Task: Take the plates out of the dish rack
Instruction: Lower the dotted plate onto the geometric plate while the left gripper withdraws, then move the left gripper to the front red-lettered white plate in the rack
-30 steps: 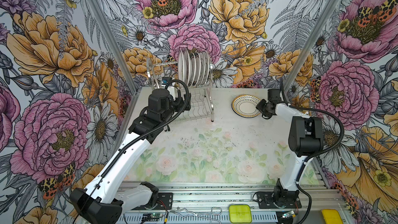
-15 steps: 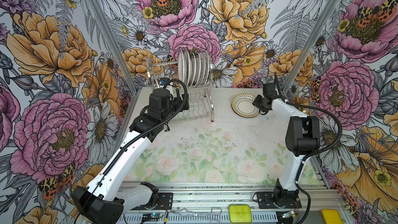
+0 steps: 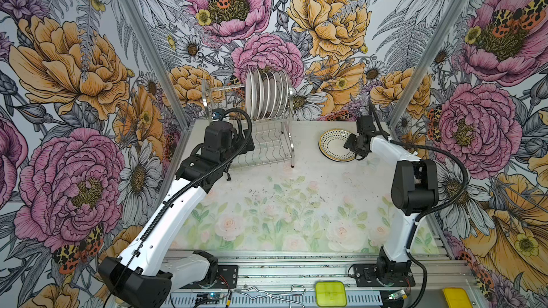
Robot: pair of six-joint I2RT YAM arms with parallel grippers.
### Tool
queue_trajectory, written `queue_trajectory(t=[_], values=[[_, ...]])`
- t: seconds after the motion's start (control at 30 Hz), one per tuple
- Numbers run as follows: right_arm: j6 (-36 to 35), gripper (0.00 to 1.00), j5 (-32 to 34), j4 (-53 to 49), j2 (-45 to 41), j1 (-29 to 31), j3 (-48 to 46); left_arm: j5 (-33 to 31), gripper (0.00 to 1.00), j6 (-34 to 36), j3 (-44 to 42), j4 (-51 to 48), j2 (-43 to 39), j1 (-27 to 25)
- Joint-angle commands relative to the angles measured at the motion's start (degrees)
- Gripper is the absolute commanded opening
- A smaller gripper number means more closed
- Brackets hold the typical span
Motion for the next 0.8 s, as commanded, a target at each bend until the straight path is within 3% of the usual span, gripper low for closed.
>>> queue_trajectory(t=[0.0,0.37,0.57,0.77], values=[[-2.39,0.60,-0.24,0.16,-4.50,0.35,0.18,-3.49,0.99,0.26,1.58,-1.56,-1.34,-0.07],[-2.72,0.71,-2.79,0.60,-9.34,1.32,-2.35,-4.63,0.99,0.46,2.90,-3.26,-0.50,-0.14],[-2.97,0.99,-3.60,0.71,-15.04,1.38,-5.30,-2.77,0.99,1.18,5.10,-3.95,1.12,-0.39],[-3.43,0.99,-5.59,0.80,-20.72,1.35,-9.40,-4.58,0.99,4.83,8.50,-4.13,2.89,-0.80]])
